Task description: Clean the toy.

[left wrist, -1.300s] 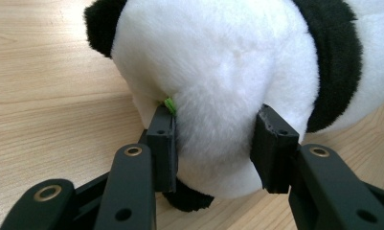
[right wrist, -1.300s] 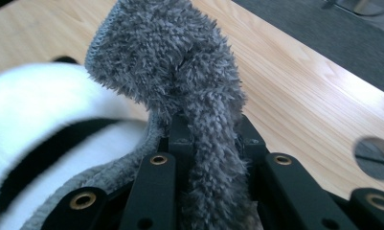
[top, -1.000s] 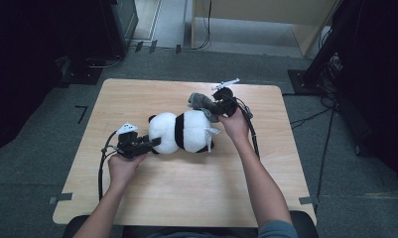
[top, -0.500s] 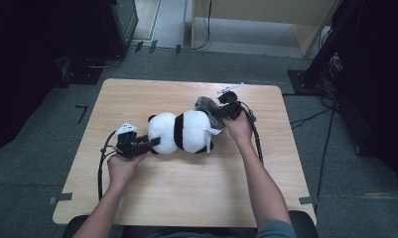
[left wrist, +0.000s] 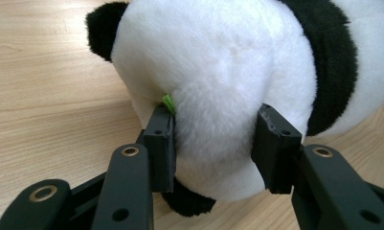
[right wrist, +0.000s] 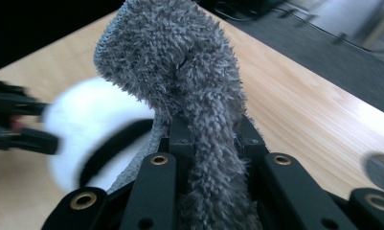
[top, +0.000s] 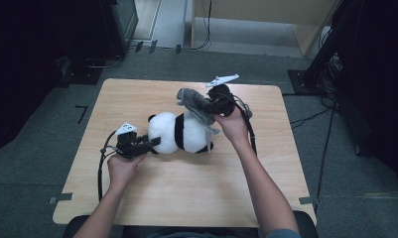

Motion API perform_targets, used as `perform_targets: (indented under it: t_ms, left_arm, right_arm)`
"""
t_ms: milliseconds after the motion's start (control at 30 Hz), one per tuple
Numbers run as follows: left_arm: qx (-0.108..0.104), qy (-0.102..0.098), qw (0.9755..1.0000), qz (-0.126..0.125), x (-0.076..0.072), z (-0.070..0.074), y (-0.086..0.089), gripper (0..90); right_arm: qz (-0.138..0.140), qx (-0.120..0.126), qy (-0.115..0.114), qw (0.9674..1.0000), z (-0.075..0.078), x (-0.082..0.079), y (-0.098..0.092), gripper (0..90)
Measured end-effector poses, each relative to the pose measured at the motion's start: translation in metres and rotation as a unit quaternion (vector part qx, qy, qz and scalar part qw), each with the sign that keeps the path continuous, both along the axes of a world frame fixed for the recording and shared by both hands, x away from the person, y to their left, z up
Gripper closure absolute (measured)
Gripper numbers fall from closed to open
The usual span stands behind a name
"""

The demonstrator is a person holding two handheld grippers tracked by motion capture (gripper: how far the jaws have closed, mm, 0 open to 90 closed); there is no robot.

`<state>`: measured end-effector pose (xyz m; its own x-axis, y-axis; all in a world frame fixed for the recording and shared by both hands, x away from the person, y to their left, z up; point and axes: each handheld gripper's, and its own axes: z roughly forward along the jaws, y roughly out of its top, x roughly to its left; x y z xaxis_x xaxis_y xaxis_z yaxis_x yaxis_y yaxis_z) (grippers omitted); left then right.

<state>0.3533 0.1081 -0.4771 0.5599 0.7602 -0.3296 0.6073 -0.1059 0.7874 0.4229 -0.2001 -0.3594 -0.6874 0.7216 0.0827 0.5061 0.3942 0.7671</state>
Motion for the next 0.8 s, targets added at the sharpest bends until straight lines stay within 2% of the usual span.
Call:
perform_targets:
  t_ms: [100,133,167,233,267,467,600,667,733,800]
  left_arm:
    - [-0.001,0.000,1.0000,0.001,0.000,0.000,0.000,55.5]
    - [0.000,-0.001,1.0000,0.000,0.000,0.000,0.000,55.5]
    - [0.000,-0.002,1.0000,0.000,0.000,0.001,0.000,55.5]
    - [0.000,-0.002,1.0000,0.000,-0.001,0.001,0.000,55.5]
    - [0.000,-0.003,1.0000,0.000,-0.001,0.001,0.000,55.5]
    - [-0.001,-0.002,1.0000,0.002,-0.001,0.002,-0.001,55.4]
    - [0.001,-0.002,1.0000,0.004,-0.001,0.002,-0.001,55.4]
    - [0.001,-0.001,1.0000,0.005,-0.001,0.002,-0.001,55.6]
    - [0.001,0.002,1.0000,0.007,-0.001,0.001,-0.001,55.8]
    - [0.003,0.001,1.0000,0.007,-0.001,0.001,-0.001,55.8]
  right_arm:
    - [0.027,-0.007,-0.005,0.9996,0.000,-0.008,0.021,75.3]
    - [0.041,-0.010,-0.007,0.9991,-0.002,-0.011,0.034,75.2]
    - [0.041,-0.010,-0.007,0.9991,-0.002,-0.011,0.034,75.2]
    - [0.059,-0.007,-0.002,0.9982,-0.006,-0.014,0.052,75.2]
    - [0.059,-0.007,-0.002,0.9982,-0.006,-0.014,0.052,75.2]
    - [0.091,-0.010,-0.001,0.9958,-0.017,-0.021,0.092,75.0]
    - [0.093,-0.014,-0.001,0.9955,-0.024,-0.022,0.102,74.1]
    - [0.091,-0.033,-0.004,0.9953,-0.030,-0.022,0.106,73.8]
    - [0.088,-0.041,-0.003,0.9953,-0.040,-0.020,0.106,74.0]
    - [0.086,-0.038,-0.002,0.9955,-0.042,-0.019,0.103,74.1]
